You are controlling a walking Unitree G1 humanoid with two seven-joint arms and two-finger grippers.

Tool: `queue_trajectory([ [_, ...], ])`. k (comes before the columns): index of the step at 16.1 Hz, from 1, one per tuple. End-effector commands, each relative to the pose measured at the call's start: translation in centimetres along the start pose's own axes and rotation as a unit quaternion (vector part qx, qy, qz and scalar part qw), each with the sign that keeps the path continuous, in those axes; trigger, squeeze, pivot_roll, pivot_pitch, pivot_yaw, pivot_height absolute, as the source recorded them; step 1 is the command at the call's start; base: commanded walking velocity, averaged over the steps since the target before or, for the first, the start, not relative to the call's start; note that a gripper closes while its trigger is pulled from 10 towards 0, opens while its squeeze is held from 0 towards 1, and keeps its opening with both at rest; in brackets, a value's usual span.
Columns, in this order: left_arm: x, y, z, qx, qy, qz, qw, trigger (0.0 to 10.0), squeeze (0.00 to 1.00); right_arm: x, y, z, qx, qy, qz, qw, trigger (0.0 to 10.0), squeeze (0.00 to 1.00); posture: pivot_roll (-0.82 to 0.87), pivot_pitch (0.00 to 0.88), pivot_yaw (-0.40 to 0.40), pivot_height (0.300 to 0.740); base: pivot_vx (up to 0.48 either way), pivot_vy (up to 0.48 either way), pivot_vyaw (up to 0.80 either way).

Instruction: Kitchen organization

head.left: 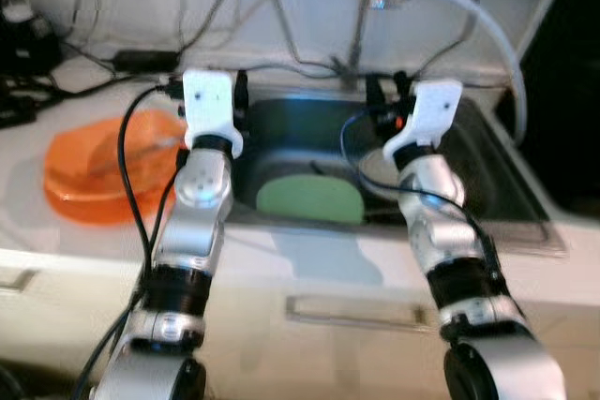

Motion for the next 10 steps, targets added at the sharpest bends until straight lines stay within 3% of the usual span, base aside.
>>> queue_trajectory([
  [1, 0.3, -0.5, 0.6, 0.006, -0.009, -0.011, 1.0, 10.0, 0.0, 0.4, -0.3, 0.6, 0.003, -0.009, -0.005, 1.0, 10.0, 0.0, 0.08, 0.0, -0.013, 0.74, 0.281, 0.0, 0.0],
  [8, 0.3, -1.2, 1.3, 0.038, -0.012, -0.037, 0.999, 10.0, 0.0, 0.3, -0.2, 0.4, 0.003, -0.007, -0.002, 1.0, 10.0, 0.0, 0.08, 0.0, -0.008, 0.74, 0.039, 0.0, 0.0],
  [10, 0.5, -1.1, 1.6, 0.087, 0.003, -0.042, 0.995, 10.0, 0.0, 0.3, -0.1, 0.4, 0.003, -0.008, -0.002, 1.0, 10.0, 0.0, 0.08, 0.0, -0.006, 0.74, 0.0, 0.0, 0.0],
])
Point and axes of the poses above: a point about 5 cm out from each wrist's last joint towards the gripper, its own x axis pointing out of the wrist towards the gripper, its own z axis along the axis of the wrist's last joint, y = z × x, the point moved 1 cm from there along x, pointing out of the wrist towards the gripper, and after that the axes turned 14 degrees about -x, right-handed, at the moved point
